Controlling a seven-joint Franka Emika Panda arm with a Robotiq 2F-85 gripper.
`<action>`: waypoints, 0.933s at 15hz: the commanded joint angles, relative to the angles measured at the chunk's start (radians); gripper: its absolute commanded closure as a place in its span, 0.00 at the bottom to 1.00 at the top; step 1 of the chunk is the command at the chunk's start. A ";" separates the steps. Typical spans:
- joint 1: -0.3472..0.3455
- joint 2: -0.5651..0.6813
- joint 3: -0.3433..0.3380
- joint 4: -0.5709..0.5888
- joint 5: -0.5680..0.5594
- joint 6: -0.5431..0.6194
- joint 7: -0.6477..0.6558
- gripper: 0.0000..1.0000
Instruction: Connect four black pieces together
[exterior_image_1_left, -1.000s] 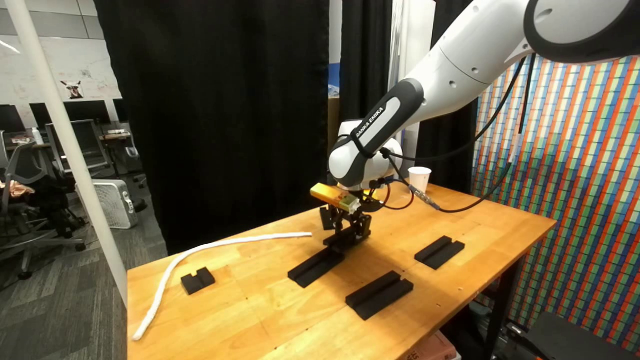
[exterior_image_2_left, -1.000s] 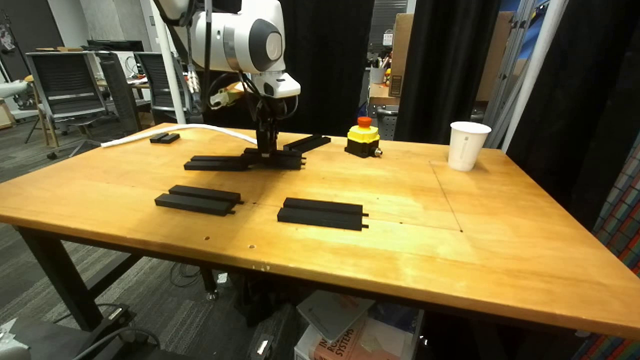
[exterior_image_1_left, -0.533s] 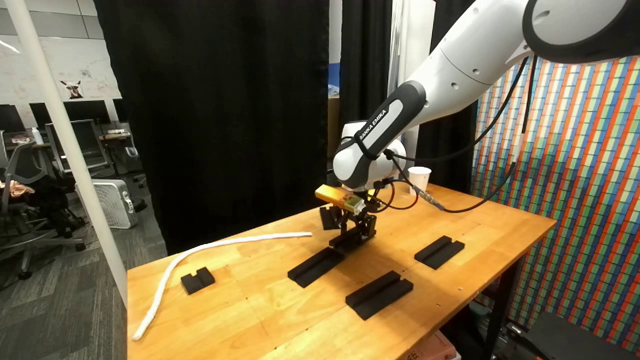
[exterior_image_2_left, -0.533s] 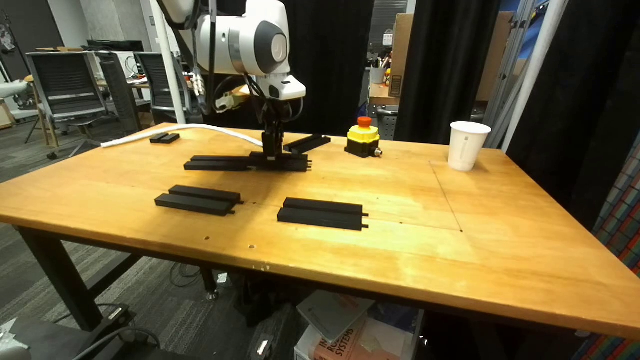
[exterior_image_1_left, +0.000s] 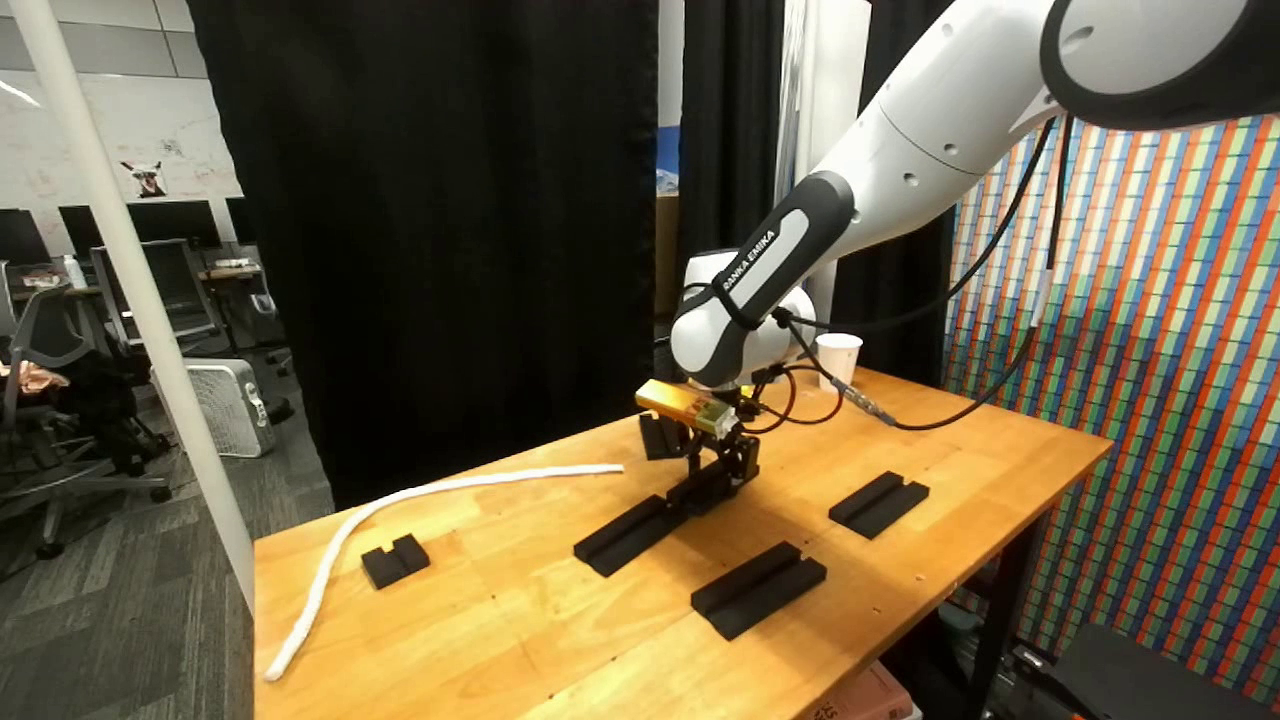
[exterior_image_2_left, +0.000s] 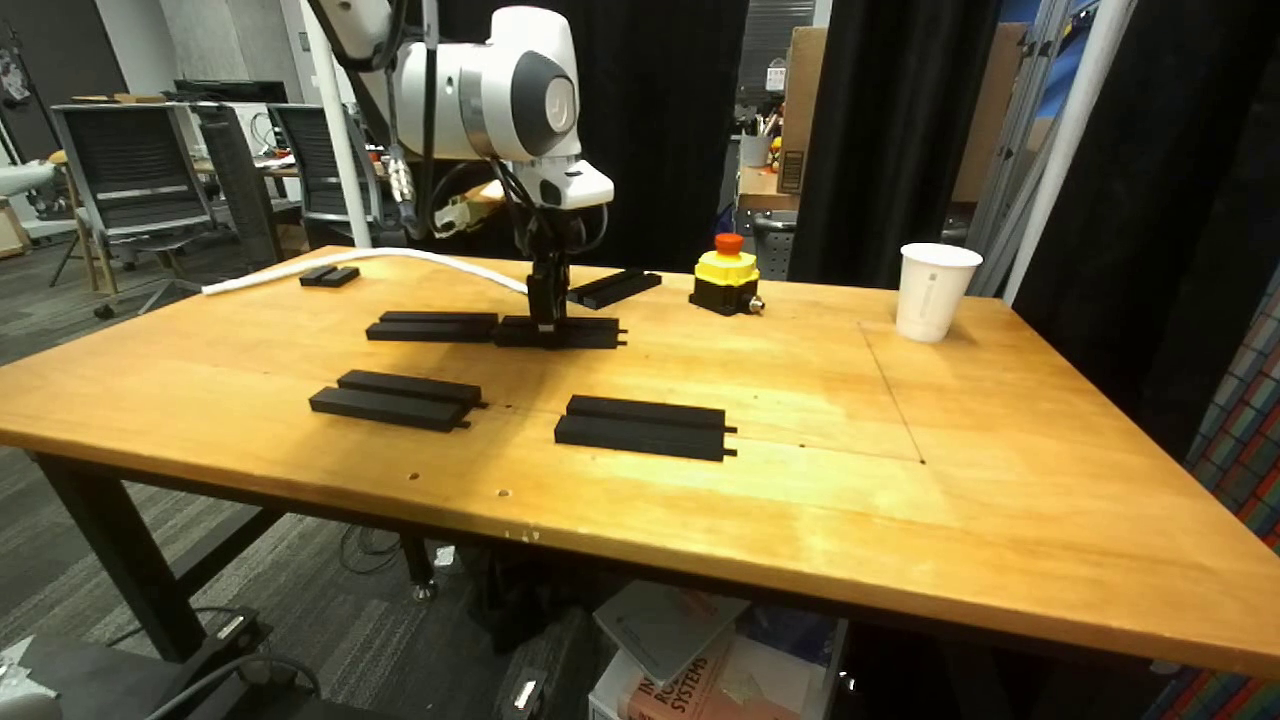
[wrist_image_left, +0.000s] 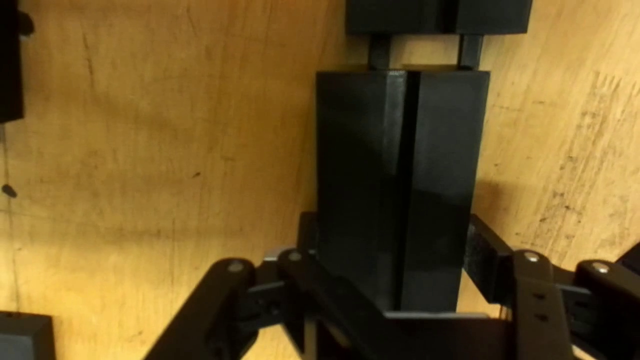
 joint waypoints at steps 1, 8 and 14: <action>0.020 0.006 -0.007 0.019 -0.023 -0.006 0.014 0.55; 0.017 -0.001 -0.008 0.024 -0.007 -0.004 0.021 0.55; 0.013 0.005 -0.002 0.034 0.004 -0.008 0.022 0.55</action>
